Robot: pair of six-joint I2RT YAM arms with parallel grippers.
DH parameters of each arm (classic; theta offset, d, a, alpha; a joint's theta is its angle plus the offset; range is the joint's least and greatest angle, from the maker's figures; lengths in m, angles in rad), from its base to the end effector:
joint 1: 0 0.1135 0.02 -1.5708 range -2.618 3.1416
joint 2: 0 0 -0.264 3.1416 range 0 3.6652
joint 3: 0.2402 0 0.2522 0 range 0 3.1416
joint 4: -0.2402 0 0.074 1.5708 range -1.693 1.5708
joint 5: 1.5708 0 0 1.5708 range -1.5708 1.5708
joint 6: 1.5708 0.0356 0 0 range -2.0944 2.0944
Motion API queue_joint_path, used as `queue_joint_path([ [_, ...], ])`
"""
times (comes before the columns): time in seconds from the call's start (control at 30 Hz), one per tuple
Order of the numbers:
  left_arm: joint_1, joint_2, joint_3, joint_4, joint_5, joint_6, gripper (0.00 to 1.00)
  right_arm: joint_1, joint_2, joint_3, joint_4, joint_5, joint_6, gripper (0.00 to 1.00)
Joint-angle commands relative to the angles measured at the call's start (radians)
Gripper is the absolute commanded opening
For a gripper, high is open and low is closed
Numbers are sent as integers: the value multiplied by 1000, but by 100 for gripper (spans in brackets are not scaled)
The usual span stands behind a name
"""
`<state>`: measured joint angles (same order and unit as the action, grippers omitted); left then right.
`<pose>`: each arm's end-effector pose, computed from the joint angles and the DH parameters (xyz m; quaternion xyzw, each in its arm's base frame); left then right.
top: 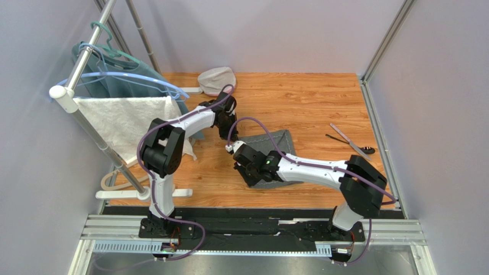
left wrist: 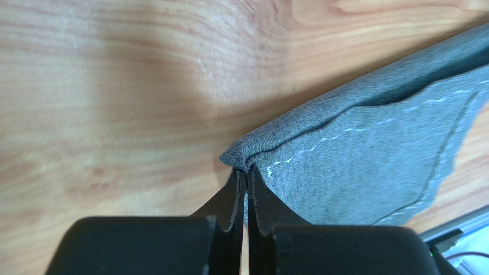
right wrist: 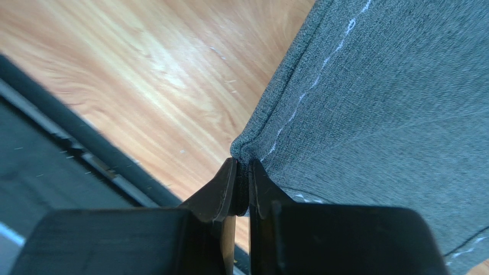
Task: Fold the napkin into a case and place the utensils inside
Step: Pick up the upper triangle-folded napkin from the center of the board, then turn over the upper triangle folded napkin at the center of the board.
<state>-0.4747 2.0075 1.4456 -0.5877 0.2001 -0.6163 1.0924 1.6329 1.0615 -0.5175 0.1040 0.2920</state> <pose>0.3663 -0.1962 0.1736 -0.0480 0.9721 -0.1914 0.1271 0.1532 0.2873 0.1980 -0.3664 0.8980 0.1132 0.2157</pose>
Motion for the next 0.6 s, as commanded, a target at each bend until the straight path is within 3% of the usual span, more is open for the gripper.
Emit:
queue_joint_path([
  [0.0, 16, -143, 15, -4, -33, -8, 0, 6, -87, 28, 13, -89, 65, 0],
  [0.33, 111, -355, -2, -64, -73, -11, 0, 6, -88, 103, 106, -286, 137, 0],
  [0.57, 188, -533, 38, -141, -102, 23, 0, 8, -47, 304, 221, -464, 217, 0],
])
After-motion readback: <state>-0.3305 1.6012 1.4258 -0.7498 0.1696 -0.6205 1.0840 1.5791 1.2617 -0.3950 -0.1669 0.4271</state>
